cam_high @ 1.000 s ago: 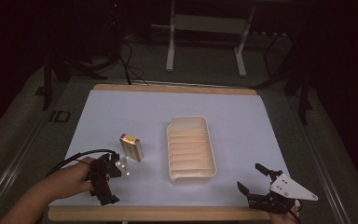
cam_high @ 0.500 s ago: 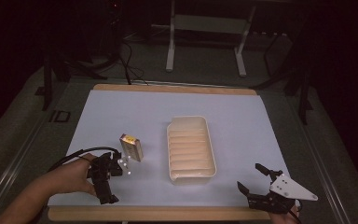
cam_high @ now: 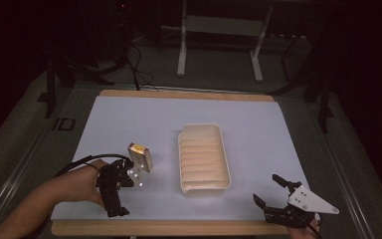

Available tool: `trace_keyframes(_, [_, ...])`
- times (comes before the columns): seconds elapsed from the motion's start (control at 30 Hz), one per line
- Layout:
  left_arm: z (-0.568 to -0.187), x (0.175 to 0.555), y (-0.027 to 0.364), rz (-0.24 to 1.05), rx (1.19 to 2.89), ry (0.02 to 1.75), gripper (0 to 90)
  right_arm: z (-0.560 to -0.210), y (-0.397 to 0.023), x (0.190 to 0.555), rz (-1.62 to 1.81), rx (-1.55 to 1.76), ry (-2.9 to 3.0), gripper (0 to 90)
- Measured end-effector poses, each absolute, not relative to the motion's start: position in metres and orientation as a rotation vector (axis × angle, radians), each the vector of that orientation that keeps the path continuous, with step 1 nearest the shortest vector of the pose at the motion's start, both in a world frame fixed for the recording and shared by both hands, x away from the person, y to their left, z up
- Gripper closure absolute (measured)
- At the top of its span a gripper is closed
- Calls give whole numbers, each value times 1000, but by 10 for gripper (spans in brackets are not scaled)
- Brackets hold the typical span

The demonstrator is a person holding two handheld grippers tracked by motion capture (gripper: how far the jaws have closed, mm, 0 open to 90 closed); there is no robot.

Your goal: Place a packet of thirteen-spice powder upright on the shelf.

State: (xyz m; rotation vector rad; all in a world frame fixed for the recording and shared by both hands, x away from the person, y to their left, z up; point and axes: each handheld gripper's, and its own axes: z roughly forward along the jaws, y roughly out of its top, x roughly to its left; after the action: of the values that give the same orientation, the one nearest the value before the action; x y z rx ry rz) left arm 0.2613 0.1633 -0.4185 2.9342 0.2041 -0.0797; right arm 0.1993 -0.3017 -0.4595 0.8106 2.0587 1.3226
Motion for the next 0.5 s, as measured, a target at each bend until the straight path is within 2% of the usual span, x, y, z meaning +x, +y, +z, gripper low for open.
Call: trace_keyframes(0.5, [-395, 267, 149, -39, 2964, 119, 13, -460, -301, 199, 1314, 807, 2068, 147])
